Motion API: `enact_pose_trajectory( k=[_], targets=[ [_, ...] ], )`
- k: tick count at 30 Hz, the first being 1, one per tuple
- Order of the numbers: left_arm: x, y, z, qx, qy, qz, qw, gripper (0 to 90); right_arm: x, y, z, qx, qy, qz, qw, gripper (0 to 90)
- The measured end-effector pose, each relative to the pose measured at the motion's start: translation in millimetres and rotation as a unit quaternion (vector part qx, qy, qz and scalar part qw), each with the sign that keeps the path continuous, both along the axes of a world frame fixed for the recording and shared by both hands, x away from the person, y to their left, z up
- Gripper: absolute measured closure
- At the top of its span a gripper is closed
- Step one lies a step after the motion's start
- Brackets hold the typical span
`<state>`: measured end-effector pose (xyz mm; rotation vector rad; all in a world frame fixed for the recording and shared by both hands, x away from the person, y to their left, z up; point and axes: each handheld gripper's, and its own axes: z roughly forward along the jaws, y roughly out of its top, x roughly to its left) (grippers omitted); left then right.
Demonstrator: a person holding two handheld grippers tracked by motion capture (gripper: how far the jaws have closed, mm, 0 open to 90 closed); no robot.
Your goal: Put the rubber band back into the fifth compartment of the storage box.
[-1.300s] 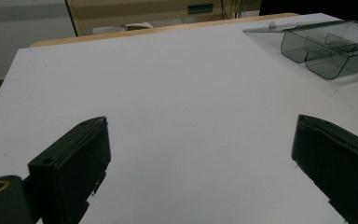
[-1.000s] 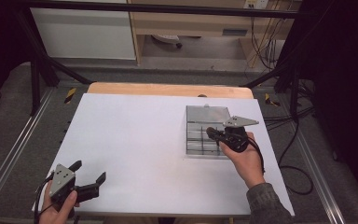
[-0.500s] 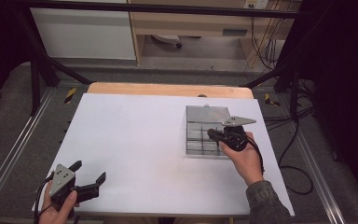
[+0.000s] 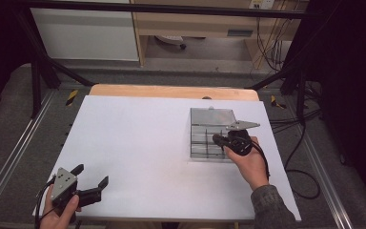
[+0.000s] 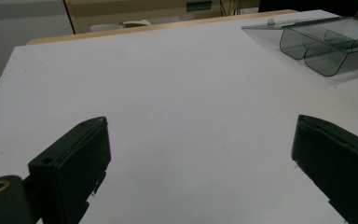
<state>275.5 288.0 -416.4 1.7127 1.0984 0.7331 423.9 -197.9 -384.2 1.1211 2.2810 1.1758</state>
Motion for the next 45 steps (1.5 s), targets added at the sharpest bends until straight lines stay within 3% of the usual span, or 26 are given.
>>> enact_pose_trajectory(
  k=[45],
  targets=[
    [-0.2,-2.2,-0.9,0.004,0.002,-0.006,1.0,4.8,6.2,8.3,-26.4,-0.003,0.039,0.002,0.9993,84.1]
  ],
)
